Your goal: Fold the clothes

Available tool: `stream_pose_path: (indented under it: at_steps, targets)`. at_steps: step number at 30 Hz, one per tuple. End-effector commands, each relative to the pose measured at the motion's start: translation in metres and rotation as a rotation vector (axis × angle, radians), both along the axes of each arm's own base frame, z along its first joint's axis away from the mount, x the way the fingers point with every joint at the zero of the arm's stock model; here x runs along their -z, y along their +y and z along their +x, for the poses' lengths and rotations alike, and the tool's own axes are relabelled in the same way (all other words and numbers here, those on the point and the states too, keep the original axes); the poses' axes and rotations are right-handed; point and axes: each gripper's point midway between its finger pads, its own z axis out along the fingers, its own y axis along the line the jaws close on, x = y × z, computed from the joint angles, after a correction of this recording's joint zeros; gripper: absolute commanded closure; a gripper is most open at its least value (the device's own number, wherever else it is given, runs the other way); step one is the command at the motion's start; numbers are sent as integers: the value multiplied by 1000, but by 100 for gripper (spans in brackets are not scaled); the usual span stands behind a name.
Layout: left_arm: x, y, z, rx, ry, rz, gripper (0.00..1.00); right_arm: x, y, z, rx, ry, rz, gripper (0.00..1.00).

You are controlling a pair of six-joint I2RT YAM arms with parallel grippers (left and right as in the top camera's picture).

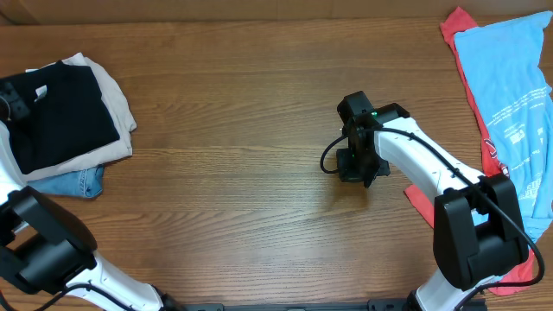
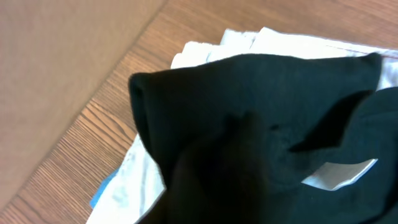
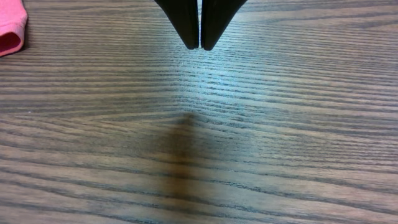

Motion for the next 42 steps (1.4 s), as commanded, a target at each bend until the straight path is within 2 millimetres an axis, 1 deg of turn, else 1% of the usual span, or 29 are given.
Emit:
stream_pose_path:
  at_steps: [1,2,3,7,10,12,14,16,19,20,21,23,24,25,26,27,28,30,32,33,34,36,38,40,42]
  targets:
    - [-5,8,2,3,-23,5,36,-14,2,10,13,-50,19,94]
    - [-5,8,2,0,-21,4,6,-14,2,10,13,-50,19,94]
    - [-5,10,0,-12,-21,2,0,-14,2,10,13,-50,19,93]
    - [-8,15,-11,-99,-49,-43,0,-14,2,10,13,-52,20,91]
    - [-20,6,-10,-75,-75,-59,0,-14,3,11,13,-56,21,90]
    - [-35,-8,-2,-36,-107,-58,0,-14,3,13,13,-63,24,90]
    - [-50,-25,6,4,-130,-48,0,-15,4,15,13,-72,28,90]
    - [-66,-50,14,56,-144,-35,0,-15,6,18,13,-82,36,89]
    - [-83,-88,27,134,-160,-30,0,-16,9,24,34,-106,49,79]
    - [-87,-103,30,164,-160,-30,0,-17,10,27,36,-120,57,76]
    - [-91,-121,34,208,-155,-29,0,-20,12,30,35,-138,64,73]
    - [-96,-154,40,282,-144,-29,0,-31,16,41,35,-189,83,68]
    - [-98,-170,42,315,-139,-34,0,-39,18,48,35,-218,94,59]
    - [-97,-187,43,349,-127,-43,0,-48,20,55,35,-250,107,42]
    - [-95,-205,44,385,-110,-57,0,-57,23,62,34,-281,118,31]
    - [-89,-228,43,434,-84,-85,0,-69,26,70,34,-320,133,19]
    - [-83,-247,40,476,-54,-118,0,-80,29,77,33,-353,146,0]
    - [-69,-286,28,563,19,-206,0,-100,34,91,33,-413,169,0]
    - [-59,-320,12,634,89,-287,0,-122,38,104,32,-472,192,0]
    - [-56,-332,6,662,113,-315,0,-132,40,110,32,-498,201,0]
    - [-54,-340,1,677,136,-327,0,-140,42,115,32,-521,210,0]
    - [-50,-346,-7,682,178,-322,0,-157,44,122,31,-559,224,0]
    - [-48,-344,-20,648,221,-332,0,-169,44,122,34,-569,232,0]
    - [-50,-343,-34,625,252,-353,0,-183,40,116,68,-564,240,0]
    - [-57,-344,-45,628,256,-353,2,-196,34,108,110,-569,250,0]
